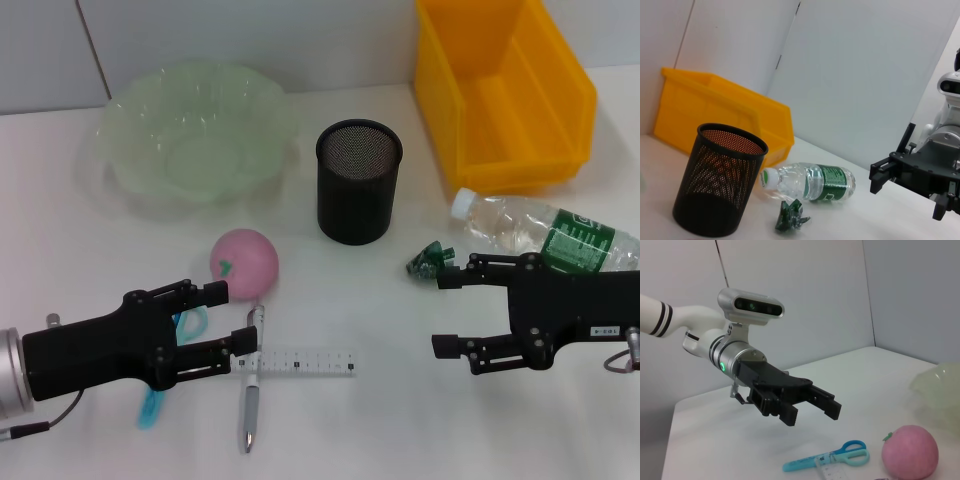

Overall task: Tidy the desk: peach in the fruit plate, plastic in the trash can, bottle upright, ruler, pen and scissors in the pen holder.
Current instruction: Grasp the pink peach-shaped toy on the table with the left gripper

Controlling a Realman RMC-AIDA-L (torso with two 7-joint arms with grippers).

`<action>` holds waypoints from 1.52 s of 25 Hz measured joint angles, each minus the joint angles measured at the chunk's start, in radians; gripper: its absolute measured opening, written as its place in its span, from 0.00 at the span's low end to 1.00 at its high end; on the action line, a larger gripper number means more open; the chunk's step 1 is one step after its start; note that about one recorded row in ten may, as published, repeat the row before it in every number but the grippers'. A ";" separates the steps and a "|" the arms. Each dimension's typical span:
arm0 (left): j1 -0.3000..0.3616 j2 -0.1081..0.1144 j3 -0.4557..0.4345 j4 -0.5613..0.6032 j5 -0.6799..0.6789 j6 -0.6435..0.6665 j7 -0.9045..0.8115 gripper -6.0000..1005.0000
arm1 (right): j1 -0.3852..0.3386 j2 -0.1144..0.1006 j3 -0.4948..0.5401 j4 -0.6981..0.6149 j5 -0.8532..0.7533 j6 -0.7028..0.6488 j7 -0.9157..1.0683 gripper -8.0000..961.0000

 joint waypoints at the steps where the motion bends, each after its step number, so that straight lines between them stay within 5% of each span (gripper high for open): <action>1: -0.007 0.001 -0.004 -0.006 0.000 0.000 -0.008 0.81 | 0.000 0.000 0.000 0.000 0.000 0.000 0.000 0.86; 13: -0.022 0.001 -0.019 -0.001 -0.001 -0.037 -0.008 0.81 | 0.003 0.000 0.000 0.001 0.000 -0.001 0.000 0.86; 21: -0.089 -0.008 -0.037 -0.013 -0.003 -0.276 0.046 0.81 | 0.008 0.000 -0.001 -0.006 0.001 -0.007 0.012 0.86; 38: -0.213 -0.012 -0.032 -0.200 0.004 -0.498 0.229 0.80 | 0.010 -0.002 -0.002 -0.011 0.001 -0.009 0.023 0.86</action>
